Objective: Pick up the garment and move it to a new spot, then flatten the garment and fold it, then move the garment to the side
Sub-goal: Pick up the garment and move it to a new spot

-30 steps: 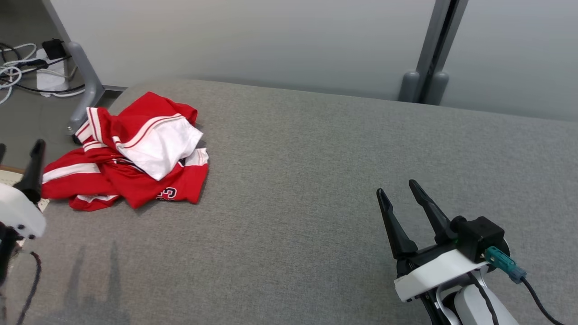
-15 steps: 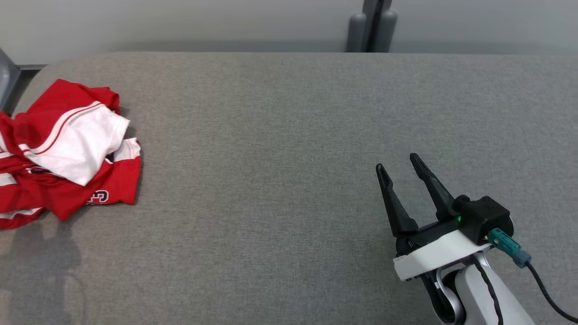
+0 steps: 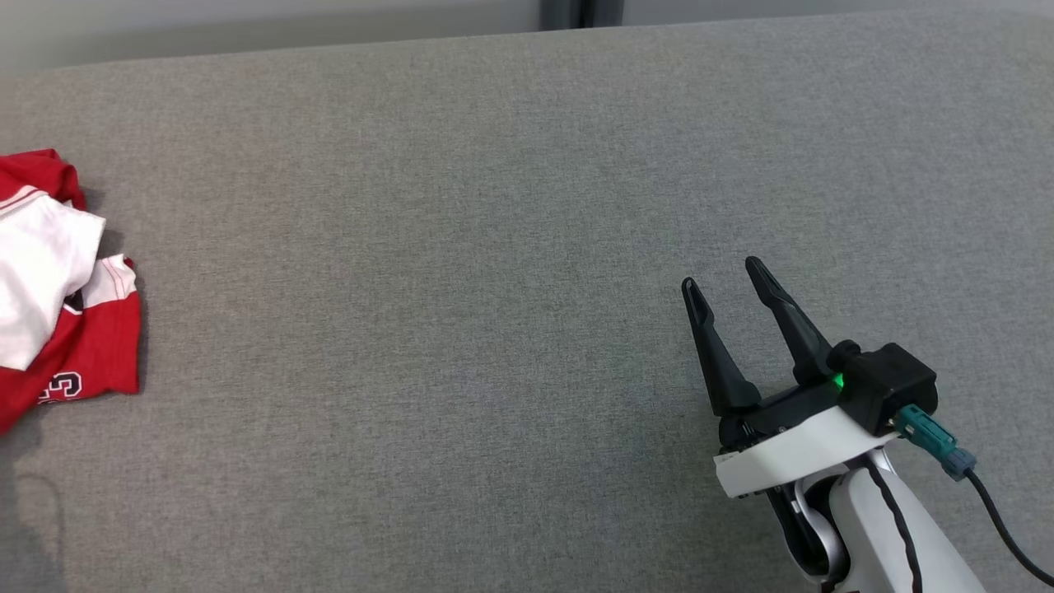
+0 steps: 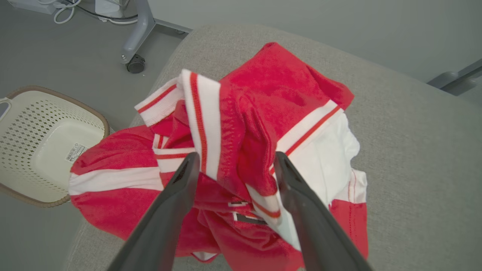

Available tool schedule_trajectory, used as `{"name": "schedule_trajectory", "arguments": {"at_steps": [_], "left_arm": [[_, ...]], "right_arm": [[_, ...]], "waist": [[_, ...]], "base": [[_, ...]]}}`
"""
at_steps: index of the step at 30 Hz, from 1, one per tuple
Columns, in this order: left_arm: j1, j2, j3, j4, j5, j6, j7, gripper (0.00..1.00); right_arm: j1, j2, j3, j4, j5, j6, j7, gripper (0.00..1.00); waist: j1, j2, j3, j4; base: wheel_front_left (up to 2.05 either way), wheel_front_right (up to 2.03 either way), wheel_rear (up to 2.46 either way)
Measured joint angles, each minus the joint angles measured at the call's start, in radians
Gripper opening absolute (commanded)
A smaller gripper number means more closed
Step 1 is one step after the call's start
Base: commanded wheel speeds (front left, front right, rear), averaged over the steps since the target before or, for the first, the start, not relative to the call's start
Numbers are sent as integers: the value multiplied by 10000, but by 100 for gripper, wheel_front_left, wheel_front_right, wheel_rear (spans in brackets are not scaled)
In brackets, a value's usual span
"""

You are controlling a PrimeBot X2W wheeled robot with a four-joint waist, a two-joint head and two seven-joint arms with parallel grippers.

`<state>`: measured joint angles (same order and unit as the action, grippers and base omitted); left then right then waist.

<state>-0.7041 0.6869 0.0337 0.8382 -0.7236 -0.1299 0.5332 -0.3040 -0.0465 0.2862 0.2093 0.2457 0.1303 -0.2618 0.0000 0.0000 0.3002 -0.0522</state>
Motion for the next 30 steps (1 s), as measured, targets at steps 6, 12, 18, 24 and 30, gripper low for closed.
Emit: {"name": "schedule_trajectory", "arguments": {"at_steps": [6,12,18,24,30], "left_arm": [[-284,104,-280,767,-100,0,-422,45],[-425,178,-755,993,-228,0,-731,0],[-588,303,-1473,972,-437,0,-1145,0],[-613,558,-2497,552,-602,0,-1687,0],[-815,838,-3768,-382,-522,-2,-2059,0]], "right_arm": [[-38,-2,12,-69,-17,2,0,100],[-34,-4,-46,-69,-59,2,0,100],[-36,-2,65,-17,-25,2,0,100],[16,-2,130,127,184,2,0,100],[275,0,90,261,518,2,0,100]], "waist": [[0,0,212,-198],[0,0,222,-187],[0,0,77,-59],[0,0,-381,5],[0,0,-1169,-49]], "base": [[0,0,0],[0,0,0],[0,0,0],[0,0,0],[0,0,0]]}}
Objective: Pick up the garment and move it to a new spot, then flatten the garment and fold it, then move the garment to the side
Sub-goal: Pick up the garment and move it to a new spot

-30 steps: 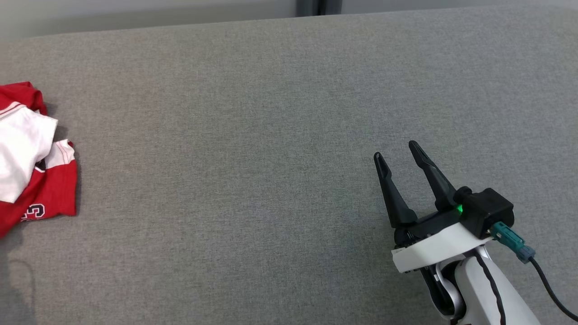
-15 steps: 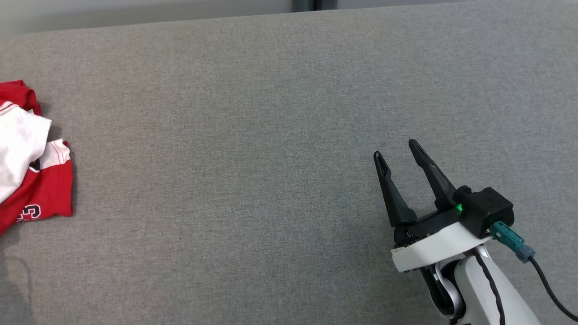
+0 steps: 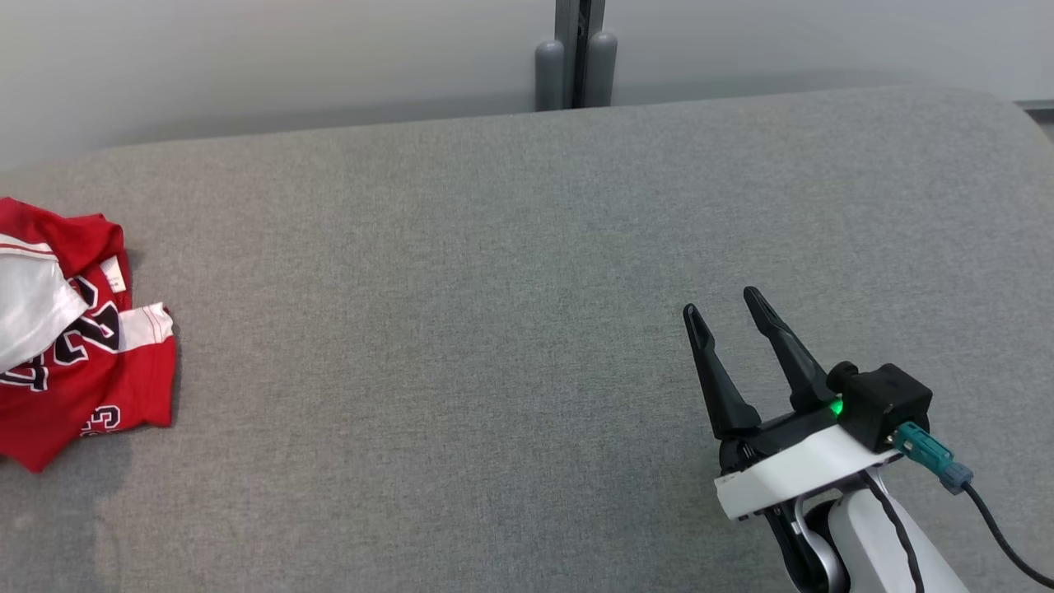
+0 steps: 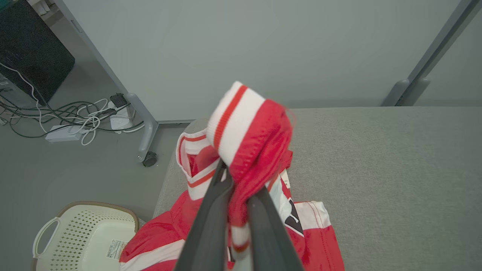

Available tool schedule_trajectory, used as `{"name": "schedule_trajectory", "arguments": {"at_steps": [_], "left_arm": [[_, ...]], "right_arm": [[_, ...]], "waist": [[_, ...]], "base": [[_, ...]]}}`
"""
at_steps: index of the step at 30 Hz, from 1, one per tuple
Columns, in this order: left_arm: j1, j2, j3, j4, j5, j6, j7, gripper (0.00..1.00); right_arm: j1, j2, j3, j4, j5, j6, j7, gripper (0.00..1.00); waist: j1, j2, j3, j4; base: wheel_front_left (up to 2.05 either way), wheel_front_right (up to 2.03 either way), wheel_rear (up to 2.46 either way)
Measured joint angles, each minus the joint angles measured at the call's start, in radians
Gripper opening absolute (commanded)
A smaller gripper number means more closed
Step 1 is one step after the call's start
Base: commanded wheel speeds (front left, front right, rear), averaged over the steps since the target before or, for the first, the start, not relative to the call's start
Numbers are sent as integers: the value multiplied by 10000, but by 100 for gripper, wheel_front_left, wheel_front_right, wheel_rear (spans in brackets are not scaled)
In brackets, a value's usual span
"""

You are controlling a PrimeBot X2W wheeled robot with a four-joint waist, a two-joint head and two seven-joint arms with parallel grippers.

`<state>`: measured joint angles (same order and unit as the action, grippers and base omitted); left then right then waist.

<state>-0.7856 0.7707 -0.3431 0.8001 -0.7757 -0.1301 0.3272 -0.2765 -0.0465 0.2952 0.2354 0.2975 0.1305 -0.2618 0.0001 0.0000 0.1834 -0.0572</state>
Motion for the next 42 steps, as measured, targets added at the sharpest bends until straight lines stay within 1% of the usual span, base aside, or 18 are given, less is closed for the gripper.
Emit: {"name": "schedule_trajectory", "arguments": {"at_steps": [2,4,7,10,12,15,21,25,27,30,34,37,39,42], "left_arm": [[-55,94,-583,-591,12,0,-63,0],[-136,90,-941,-1043,35,2,0,0],[-270,40,-1383,-1755,362,0,150,0],[-271,-102,-1661,-2483,546,15,261,0],[-275,-242,-1756,-3131,579,105,343,0],[-278,-568,-1887,-4182,539,219,504,0],[-300,-1377,-1645,-6395,-40,591,303,0],[-325,-1948,-1308,-7647,-629,899,44,0],[-247,-2180,-1055,-8054,-1014,1110,-94,0],[405,-2347,-761,-8387,-1498,1386,-345,0],[1958,-2462,-493,-8301,-1988,1593,-924,0],[3243,-2428,-410,-7825,-1946,1666,-1618,0],[4027,-2533,-286,-7317,-2029,1714,-2136,0],[4769,-2646,-144,-6360,-2017,1747,-2857,0]], "right_arm": [[123,0,-8,48,111,0,0,100],[245,2,-29,86,169,0,0,100],[444,-6,-36,125,468,0,0,100],[539,2,-54,121,596,0,0,100],[603,2,-92,102,627,0,0,100],[617,-2,-207,71,679,0,0,100],[627,-4,-313,-67,811,0,0,100],[651,-2,-430,-151,777,0,0,100],[686,-6,-514,-165,715,0,0,100],[783,-6,-591,-144,642,0,0,100],[822,-4,-616,-67,564,0,0,100],[820,-4,-616,-35,512,0,0,100],[813,0,-663,-33,431,0,0,100],[809,-8,-715,8,328,0,0,100]], "waist": [[0,0,-413,-83],[0,0,-687,-164],[0,0,-1099,-330],[0,0,-1466,-552],[0,0,-1652,-748],[0,0,-1848,-1033],[-1,0,-2056,-1453],[0,0,-2030,-1557],[-1,1,-1974,-1555],[0,0,-1872,-1509],[0,0,-1717,-1407],[0,0,-1573,-1358],[-1,0,-1489,-1315],[0,0,-1410,-1212]], "base": [[0,0,0],[0,0,0],[0,0,0],[0,0,0],[0,0,0],[0,0,0],[0,0,0],[0,0,0],[0,0,0],[0,0,0],[0,0,0],[0,0,0],[0,0,0],[0,0,0]]}}
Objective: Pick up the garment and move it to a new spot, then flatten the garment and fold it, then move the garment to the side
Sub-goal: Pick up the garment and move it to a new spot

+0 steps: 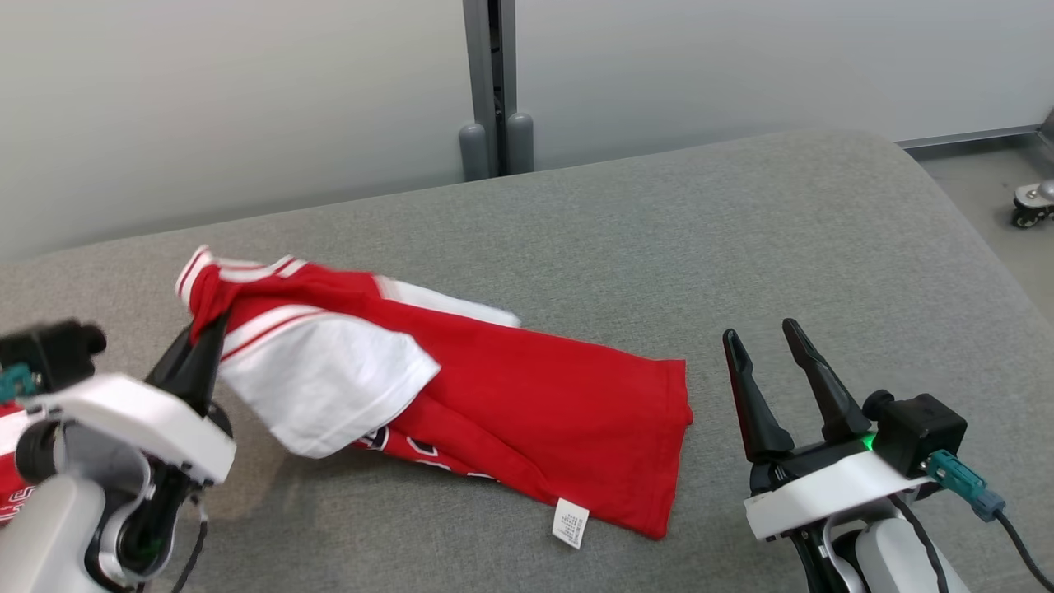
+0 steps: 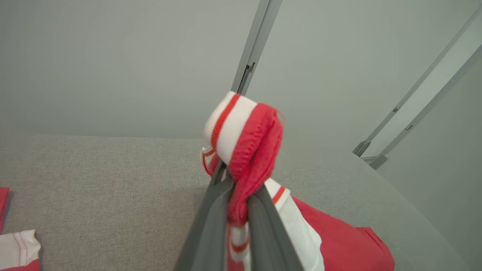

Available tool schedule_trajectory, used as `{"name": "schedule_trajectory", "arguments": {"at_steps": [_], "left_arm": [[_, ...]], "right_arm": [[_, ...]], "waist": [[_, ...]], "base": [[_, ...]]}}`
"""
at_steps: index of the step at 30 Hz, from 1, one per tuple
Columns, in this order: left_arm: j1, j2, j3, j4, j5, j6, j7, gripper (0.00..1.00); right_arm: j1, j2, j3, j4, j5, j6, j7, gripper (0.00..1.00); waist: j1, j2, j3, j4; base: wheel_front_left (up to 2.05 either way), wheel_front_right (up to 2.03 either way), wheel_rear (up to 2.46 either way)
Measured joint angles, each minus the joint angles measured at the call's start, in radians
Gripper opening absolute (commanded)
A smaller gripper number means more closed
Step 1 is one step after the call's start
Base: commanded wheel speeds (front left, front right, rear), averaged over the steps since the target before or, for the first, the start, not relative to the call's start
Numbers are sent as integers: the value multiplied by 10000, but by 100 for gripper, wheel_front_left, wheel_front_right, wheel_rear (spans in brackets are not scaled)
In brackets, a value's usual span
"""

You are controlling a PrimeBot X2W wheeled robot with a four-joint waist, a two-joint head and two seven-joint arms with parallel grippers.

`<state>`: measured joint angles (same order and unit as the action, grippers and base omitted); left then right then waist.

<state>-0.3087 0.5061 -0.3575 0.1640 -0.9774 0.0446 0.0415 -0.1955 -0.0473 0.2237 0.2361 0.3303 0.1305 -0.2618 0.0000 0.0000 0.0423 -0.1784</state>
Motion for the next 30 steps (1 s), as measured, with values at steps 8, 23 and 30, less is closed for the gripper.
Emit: {"name": "schedule_trajectory", "arguments": {"at_steps": [8,23,30], "left_arm": [[284,-504,171,2882,6,-374,-1243,0],[-687,-1066,-397,5275,84,-1459,-1592,100],[-628,-826,-481,4742,428,-1482,-2190,100]], "right_arm": [[-88,8,84,127,-207,0,0,100],[-105,8,59,374,-397,0,0,100],[21,4,36,408,-408,0,0,100]], "waist": [[0,0,48,290],[0,0,-83,529],[0,0,-307,680]], "base": [[0,0,0],[0,0,0],[0,0,0]]}}
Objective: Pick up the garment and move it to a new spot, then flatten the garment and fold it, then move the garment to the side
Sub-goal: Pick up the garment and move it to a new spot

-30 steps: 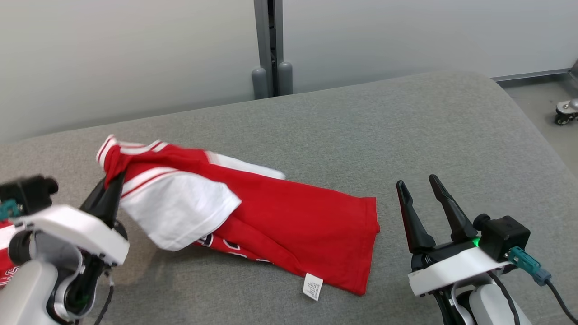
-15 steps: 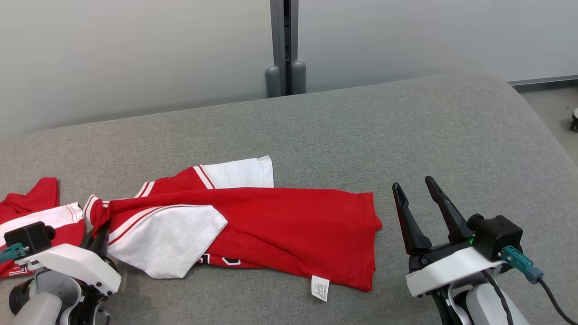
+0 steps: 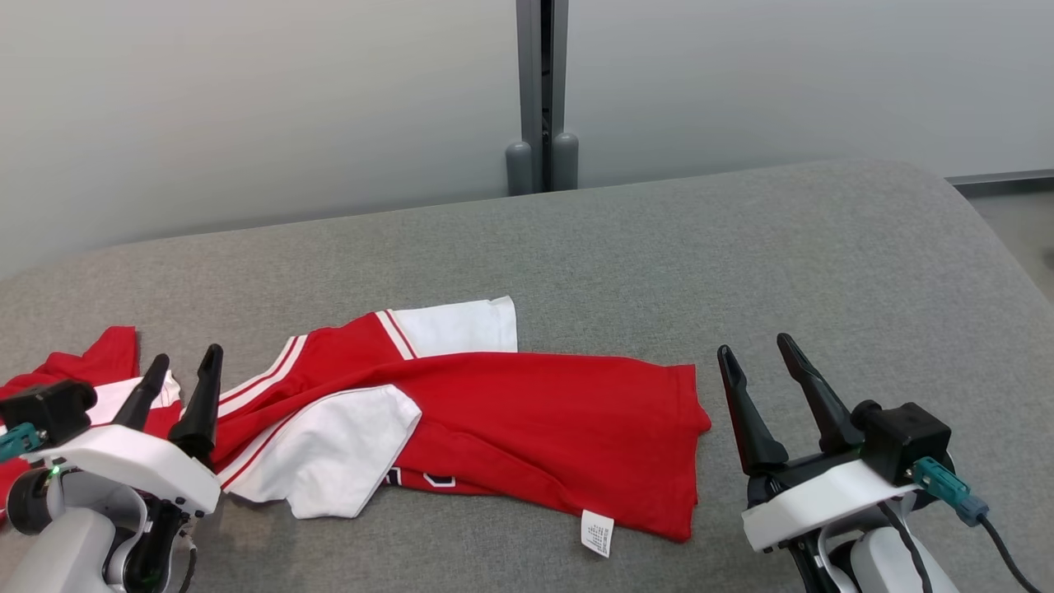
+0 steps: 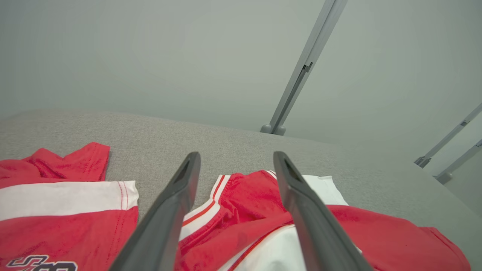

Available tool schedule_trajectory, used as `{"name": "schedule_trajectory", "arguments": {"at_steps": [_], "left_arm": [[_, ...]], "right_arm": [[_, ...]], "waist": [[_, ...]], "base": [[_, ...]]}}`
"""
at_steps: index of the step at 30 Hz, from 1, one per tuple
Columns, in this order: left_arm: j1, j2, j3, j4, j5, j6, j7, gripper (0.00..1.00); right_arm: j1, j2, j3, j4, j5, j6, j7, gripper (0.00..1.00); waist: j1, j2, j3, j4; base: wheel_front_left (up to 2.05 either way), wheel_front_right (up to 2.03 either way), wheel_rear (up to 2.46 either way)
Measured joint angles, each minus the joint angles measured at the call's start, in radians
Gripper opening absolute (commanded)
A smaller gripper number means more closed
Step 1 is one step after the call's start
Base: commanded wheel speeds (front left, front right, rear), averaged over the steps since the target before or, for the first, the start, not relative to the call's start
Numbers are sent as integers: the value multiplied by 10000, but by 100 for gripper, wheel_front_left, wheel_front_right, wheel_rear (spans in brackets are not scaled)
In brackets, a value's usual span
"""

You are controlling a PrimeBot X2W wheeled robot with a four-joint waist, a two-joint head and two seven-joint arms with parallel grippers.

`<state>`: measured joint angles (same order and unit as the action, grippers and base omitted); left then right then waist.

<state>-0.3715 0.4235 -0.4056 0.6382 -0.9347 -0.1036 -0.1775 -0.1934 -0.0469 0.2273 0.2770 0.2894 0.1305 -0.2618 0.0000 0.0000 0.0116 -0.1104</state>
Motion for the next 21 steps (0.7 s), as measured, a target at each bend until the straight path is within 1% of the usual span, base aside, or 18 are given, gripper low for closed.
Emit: {"name": "schedule_trajectory", "arguments": {"at_steps": [2,4,8,13,16,19,20,21], "left_arm": [[127,144,25,-393,167,134,-242,100],[375,280,86,-895,401,370,-477,100],[1092,420,337,-2497,982,1110,-757,100],[2353,474,732,-4738,2132,2036,-840,100],[2996,242,1266,-5871,2775,2282,-842,100],[3719,-142,1756,-6341,3329,2502,-857,100],[4153,-525,2092,-6537,3565,2556,-857,100],[4306,-717,2224,-6598,3687,2554,-859,100]], "right_arm": [[30,2,-4,2,-6,0,0,100],[68,4,-46,23,-58,0,0,100],[200,0,-334,6,-77,0,0,100],[438,0,-606,-257,-77,0,0,100],[532,8,-861,-433,-104,0,0,100],[658,2,-1064,-621,-105,0,0,100],[729,4,-1216,-723,-105,0,0,100],[798,4,-1277,-777,-105,0,0,100]], "waist": [[0,0,-62,55],[0,0,-117,106],[0,0,-196,189],[0,0,-204,320],[0,0,-168,397],[0,0,-129,425],[0,0,-118,436],[0,0,-112,451]], "base": [[0,0,0],[0,0,0],[0,0,0],[0,0,0],[0,0,0],[0,0,0],[0,0,0],[0,0,0]]}}
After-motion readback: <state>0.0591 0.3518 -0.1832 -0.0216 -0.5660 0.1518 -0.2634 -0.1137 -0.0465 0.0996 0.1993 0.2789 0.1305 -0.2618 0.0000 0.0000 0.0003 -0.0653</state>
